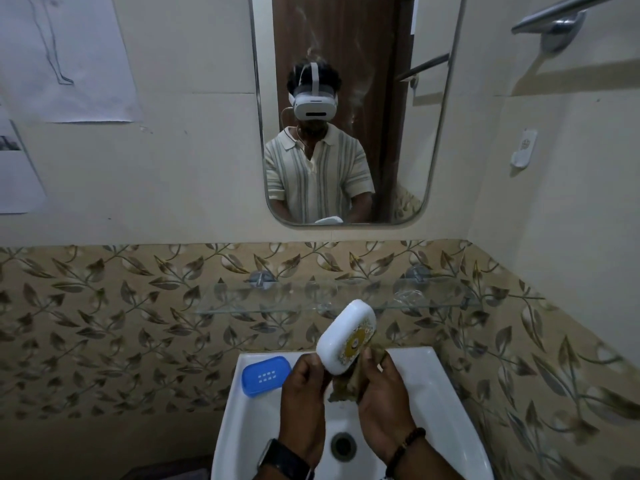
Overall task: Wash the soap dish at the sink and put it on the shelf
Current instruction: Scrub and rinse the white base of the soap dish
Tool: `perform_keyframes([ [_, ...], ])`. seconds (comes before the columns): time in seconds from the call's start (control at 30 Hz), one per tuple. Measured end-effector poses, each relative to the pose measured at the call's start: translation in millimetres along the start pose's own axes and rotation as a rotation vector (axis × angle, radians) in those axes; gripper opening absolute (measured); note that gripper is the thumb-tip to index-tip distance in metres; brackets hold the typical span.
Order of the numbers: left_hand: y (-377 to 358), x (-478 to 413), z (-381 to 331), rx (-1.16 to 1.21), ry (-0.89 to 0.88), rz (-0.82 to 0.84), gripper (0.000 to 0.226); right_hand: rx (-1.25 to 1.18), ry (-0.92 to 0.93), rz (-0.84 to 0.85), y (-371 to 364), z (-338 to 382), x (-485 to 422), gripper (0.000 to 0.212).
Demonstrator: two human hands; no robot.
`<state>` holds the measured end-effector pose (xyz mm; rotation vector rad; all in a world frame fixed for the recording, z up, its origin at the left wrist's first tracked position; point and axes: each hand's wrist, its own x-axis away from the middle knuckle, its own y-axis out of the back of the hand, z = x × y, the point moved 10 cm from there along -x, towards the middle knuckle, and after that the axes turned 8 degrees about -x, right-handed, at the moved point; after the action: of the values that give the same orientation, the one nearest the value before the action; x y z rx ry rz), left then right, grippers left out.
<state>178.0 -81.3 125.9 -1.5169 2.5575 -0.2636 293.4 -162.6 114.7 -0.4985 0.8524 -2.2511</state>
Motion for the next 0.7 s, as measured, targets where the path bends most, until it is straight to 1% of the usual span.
perform_keyframes([
  [0.07, -6, 7, -1, -0.096, -0.053, 0.028, 0.029, -0.012, -0.045, 0.019, -2, -5, 0, 0.039],
  [0.13, -11, 11, 0, -0.205, -0.116, 0.073, 0.034, -0.022, -0.058, 0.058, 0, -5, -3, 0.045],
  [0.17, -11, 11, 3, -0.265, -0.127, 0.084, 0.038, -0.022, -0.053, 0.083, 1, -3, -4, 0.046],
  [0.23, -7, 9, 7, -0.300, -0.097, 0.087, 0.036, 0.031, -0.034, 0.139, 5, 5, -6, 0.047],
  [0.3, 5, 2, 5, -0.207, -0.056, 0.039, 0.030, 0.204, -0.029, 0.180, 9, 14, -6, 0.054],
  [0.37, 18, -7, -6, -0.202, -0.039, 0.013, 0.028, 0.419, -0.038, 0.231, 11, 20, -3, 0.060],
  [0.43, 15, -13, -19, -0.247, -0.054, 0.125, 0.022, 0.539, -0.001, 0.243, 12, 29, -1, 0.052],
  [0.5, 3, -11, -26, -0.231, -0.067, 0.243, 0.022, 0.572, 0.078, 0.150, 16, 39, -2, 0.034],
  [0.53, -1, -10, -28, -0.240, -0.090, 0.260, 0.018, 0.554, 0.097, 0.062, 21, 39, -2, 0.024],
  [0.6, -8, -7, -30, -0.343, -0.187, 0.243, 0.008, 0.458, 0.036, -0.096, 29, 24, 1, 0.012],
  [0.63, -11, -4, -30, -0.422, -0.250, 0.231, 0.009, 0.412, -0.016, -0.125, 27, 12, 6, 0.010],
  [0.7, -18, 0, -28, -0.607, -0.368, 0.246, 0.008, 0.360, -0.072, -0.133, 20, -4, 14, 0.014],
])
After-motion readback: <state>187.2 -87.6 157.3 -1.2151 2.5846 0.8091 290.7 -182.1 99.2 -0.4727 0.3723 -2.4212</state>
